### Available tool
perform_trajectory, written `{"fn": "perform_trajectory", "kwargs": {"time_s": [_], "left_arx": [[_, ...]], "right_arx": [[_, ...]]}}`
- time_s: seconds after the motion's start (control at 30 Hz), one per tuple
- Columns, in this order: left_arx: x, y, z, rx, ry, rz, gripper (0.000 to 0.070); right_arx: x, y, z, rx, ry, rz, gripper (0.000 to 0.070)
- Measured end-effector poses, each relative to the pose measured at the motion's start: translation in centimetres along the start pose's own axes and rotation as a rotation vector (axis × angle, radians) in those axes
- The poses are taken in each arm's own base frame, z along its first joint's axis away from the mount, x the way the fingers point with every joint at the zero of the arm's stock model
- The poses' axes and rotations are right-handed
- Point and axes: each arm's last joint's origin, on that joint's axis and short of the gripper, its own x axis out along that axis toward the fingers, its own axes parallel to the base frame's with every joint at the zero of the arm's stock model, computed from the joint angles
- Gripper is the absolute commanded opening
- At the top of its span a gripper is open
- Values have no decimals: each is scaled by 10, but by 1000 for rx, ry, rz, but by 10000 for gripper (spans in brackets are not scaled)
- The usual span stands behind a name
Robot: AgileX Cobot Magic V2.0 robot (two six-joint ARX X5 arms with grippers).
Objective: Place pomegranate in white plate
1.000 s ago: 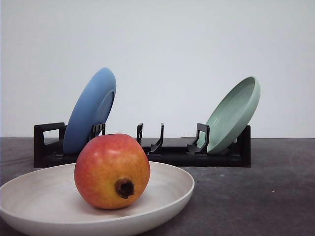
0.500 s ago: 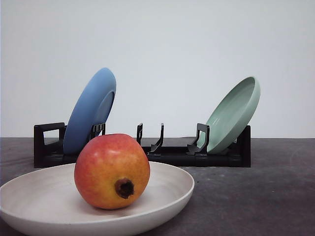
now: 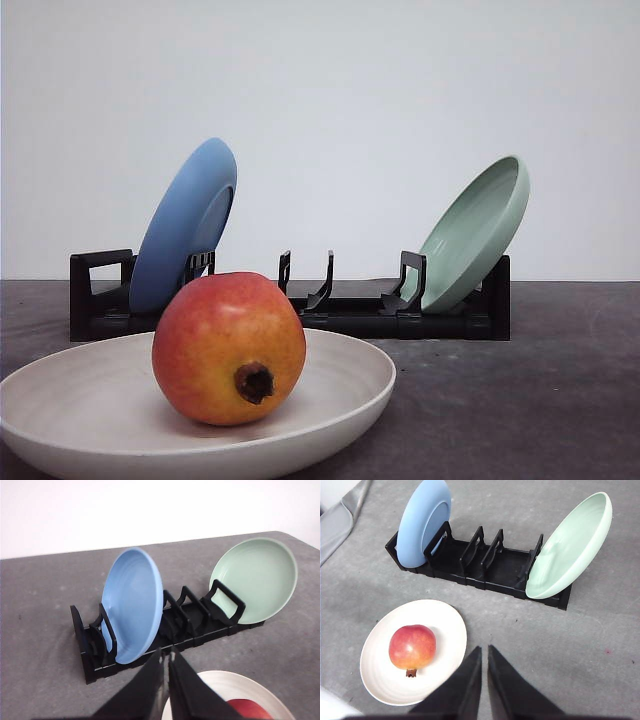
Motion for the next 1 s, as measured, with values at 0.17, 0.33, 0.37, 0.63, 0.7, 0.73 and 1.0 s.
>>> {"fn": "perform_trajectory", "kwargs": {"time_s": [0.17, 0.33, 0.37, 0.63, 0.7, 0.73, 1.0], "left_arx": [[10, 20, -40, 28, -69, 159, 0], [20, 34, -82, 46, -125, 276, 0], [21, 36, -89, 46, -134, 295, 0], [33, 47, -127, 38, -114, 387, 0], [35, 49, -132, 35, -104, 406, 0], [36, 51, -135, 34, -100, 413, 0], [35, 57, -135, 49, -108, 470, 0]], "right_arx": [[0, 0, 0, 0, 0, 0, 19], [0, 0, 0, 0, 0, 0, 19], [0, 0, 0, 0, 0, 0, 19], [0, 0, 0, 0, 0, 0, 19], [0, 0, 0, 0, 0, 0, 19], [0, 0, 0, 0, 0, 0, 19], [0, 0, 0, 0, 0, 0, 19]]}}
